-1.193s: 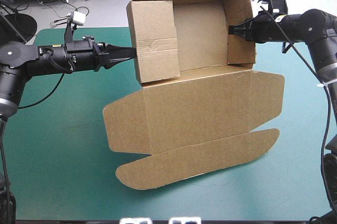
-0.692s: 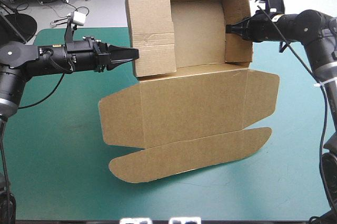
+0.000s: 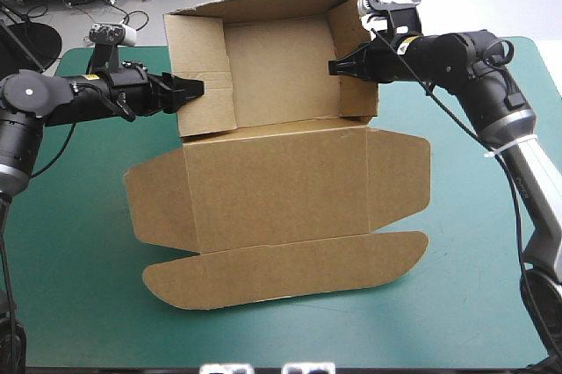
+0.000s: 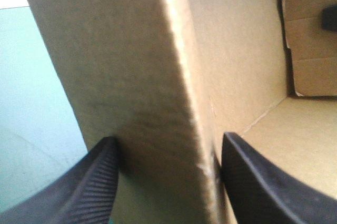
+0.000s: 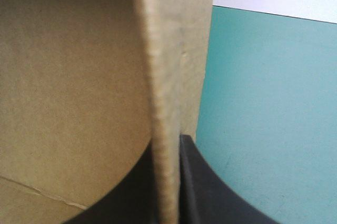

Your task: Fold the box

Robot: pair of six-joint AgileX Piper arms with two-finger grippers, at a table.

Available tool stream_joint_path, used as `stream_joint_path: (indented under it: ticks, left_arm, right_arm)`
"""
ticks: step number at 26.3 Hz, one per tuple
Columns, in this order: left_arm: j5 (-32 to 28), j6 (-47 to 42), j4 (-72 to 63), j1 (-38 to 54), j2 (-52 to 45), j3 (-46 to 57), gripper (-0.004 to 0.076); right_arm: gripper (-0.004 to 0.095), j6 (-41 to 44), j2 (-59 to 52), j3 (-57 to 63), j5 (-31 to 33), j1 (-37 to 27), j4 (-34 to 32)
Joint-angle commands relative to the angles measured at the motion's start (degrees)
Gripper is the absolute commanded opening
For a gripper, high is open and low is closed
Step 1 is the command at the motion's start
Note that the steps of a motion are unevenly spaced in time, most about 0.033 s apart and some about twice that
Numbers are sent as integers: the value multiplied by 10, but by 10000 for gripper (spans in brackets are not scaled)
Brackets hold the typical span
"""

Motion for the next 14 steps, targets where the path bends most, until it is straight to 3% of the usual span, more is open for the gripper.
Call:
stream_joint_path:
  ticks: [1,4,6,10,14]
  left_arm:
    - [-36,-3,-35,-4,-8,-17,392]
    - [-31,-28,-35,-4,-3,-17,207]
    - [-29,-28,-37,-5,-3,-17,-11]
    - [-36,-56,-21,-47,-3,-19,-10]
    - [-82,-155,126,-115,-1,-19,-10]
  right_arm:
    - [0,15,-37,-19,-24,19,50]
    - [0,31,-37,-19,-15,22,47]
    - [0,39,-37,-19,4,22,40]
    - [0,88,-34,-19,48,22,-24]
    - [0,124,-18,-19,124,22,-59]
